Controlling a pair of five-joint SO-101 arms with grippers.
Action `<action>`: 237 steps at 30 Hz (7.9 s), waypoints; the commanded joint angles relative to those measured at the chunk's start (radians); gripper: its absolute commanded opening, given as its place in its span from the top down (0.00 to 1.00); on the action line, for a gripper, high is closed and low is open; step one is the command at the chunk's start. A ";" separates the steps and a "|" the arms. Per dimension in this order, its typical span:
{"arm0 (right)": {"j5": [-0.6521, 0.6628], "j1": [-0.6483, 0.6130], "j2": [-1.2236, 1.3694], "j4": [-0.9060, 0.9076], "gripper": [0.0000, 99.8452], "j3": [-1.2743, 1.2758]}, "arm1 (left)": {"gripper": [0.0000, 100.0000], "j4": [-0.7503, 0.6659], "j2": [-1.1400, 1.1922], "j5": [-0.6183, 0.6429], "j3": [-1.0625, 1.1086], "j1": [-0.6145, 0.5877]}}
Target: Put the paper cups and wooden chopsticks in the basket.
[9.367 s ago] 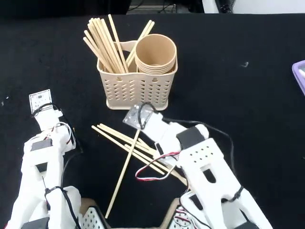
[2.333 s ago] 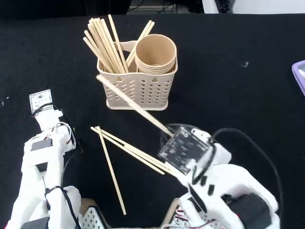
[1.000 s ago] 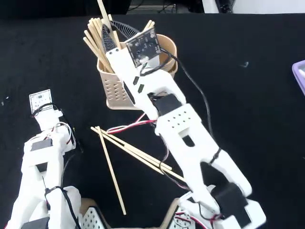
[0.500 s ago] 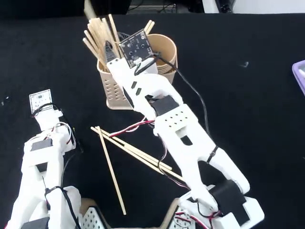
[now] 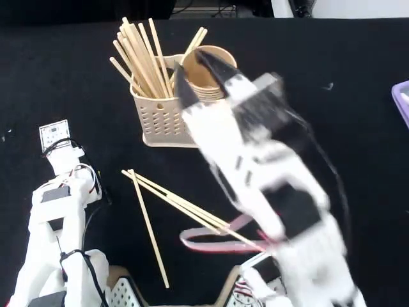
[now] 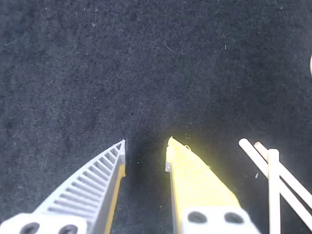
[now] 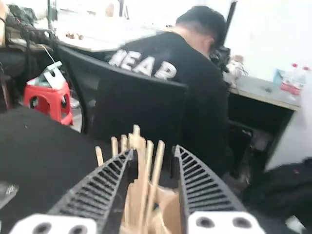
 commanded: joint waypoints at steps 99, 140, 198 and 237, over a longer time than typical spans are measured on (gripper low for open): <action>0.002 0.729 -0.219 -0.081 0.88 1.013 | 0.97 0.402 0.296 0.663 -0.453 0.627; 0.003 0.697 -0.219 -0.075 0.88 1.018 | 0.66 0.701 0.301 0.150 -0.522 0.565; 0.155 -0.115 -0.208 0.442 0.88 0.622 | 0.71 0.425 0.094 -0.046 -0.260 -0.185; -0.018 -0.301 0.680 0.210 0.81 0.355 | 0.71 0.359 0.106 0.011 -0.217 -0.323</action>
